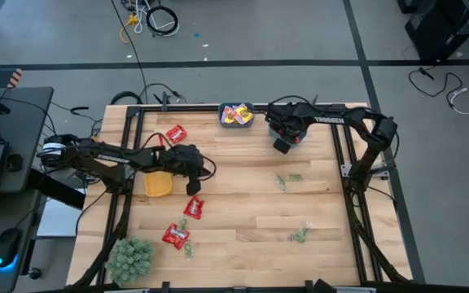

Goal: Sort candy
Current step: Put the red candy into the green bin

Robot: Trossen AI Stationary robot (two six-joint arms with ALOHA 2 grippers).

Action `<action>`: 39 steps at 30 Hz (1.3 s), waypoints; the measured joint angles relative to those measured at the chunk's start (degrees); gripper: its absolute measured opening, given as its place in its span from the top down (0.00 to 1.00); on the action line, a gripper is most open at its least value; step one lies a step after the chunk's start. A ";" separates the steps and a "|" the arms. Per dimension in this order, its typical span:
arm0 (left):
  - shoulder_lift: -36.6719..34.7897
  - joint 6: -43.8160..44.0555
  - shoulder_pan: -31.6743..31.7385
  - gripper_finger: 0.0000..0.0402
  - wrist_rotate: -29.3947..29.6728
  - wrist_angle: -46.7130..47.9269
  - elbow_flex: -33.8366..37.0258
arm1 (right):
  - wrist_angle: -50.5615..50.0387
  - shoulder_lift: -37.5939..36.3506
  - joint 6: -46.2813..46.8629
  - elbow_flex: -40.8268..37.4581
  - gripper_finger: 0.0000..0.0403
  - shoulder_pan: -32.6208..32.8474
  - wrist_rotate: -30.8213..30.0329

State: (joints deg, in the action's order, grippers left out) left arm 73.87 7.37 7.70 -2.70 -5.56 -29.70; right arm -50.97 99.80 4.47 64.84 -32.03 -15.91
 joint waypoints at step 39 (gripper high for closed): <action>1.23 -11.79 31.99 0.69 8.41 40.28 -15.79 | 43.11 -28.24 4.03 -20.64 1.00 31.46 2.10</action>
State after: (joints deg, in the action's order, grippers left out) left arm 75.10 -4.43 39.69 5.71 34.72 -45.50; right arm -7.86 71.57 8.50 44.20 -0.57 -13.80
